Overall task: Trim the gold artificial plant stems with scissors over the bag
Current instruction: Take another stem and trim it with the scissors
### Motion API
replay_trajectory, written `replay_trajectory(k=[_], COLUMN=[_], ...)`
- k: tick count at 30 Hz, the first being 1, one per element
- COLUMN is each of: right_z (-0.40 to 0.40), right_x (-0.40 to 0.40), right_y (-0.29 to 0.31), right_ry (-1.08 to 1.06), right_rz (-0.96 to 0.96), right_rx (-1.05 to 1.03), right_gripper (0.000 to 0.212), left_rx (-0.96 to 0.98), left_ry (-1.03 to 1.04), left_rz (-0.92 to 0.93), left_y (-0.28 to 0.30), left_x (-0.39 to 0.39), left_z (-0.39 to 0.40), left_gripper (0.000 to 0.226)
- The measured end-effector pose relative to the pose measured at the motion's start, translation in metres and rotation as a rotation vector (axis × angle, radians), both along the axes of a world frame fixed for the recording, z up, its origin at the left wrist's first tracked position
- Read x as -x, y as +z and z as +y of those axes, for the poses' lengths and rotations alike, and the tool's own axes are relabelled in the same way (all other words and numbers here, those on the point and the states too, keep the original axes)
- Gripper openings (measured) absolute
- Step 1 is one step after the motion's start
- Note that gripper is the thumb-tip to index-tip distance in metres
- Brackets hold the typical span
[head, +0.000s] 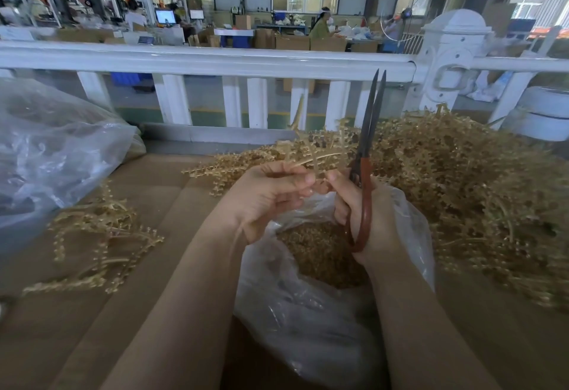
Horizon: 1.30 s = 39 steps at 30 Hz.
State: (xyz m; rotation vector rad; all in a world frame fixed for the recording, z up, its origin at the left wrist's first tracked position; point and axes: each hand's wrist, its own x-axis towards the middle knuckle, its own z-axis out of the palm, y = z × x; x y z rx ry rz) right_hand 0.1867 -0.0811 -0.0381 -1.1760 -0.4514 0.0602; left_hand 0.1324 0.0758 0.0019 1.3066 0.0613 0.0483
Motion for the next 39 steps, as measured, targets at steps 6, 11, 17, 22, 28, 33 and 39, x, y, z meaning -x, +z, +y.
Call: replay_trajectory(k=[6, 11, 17, 22, 28, 33, 39], right_z=[0.003, 0.003, 0.003, 0.005, 0.008, 0.008, 0.009], right_x=[0.004, 0.008, 0.008, 0.006, 0.01, 0.009, 0.008], right_y=[0.005, 0.007, 0.007, 0.002, -0.004, -0.004, -0.006], right_ry=[-0.023, 0.012, -0.086, -0.216, -0.369, -0.442, -0.484], right_rz=[0.035, -0.011, -0.076, -0.239, -0.463, -0.494, -0.487], right_rx=[-0.011, -0.022, 0.048, 0.355, 0.821, 0.88, 0.943], right_gripper=[0.017, 0.01, 0.033, 0.043, 0.061, 0.064, 0.067], left_rx=[0.008, -0.001, 0.091, 0.201, 0.15, 0.1, 0.088], left_ry=[-0.056, -0.02, 0.087, 0.223, 0.31, 0.29, 0.308], left_rz=[-0.03, -0.08, -0.162, -0.242, -0.32, -0.349, -0.358], left_y=[0.002, 0.001, 0.0, -0.001, -0.001, -0.002, -0.004], left_x=[0.003, 0.001, -0.001, -0.004, -0.004, -0.003, -0.004], left_z=[-0.003, 0.001, 0.007, 0.013, 0.013, 0.011, 0.007], left_gripper=[0.033, 0.04, 0.027, 0.027, 0.037, 0.025, 0.02])
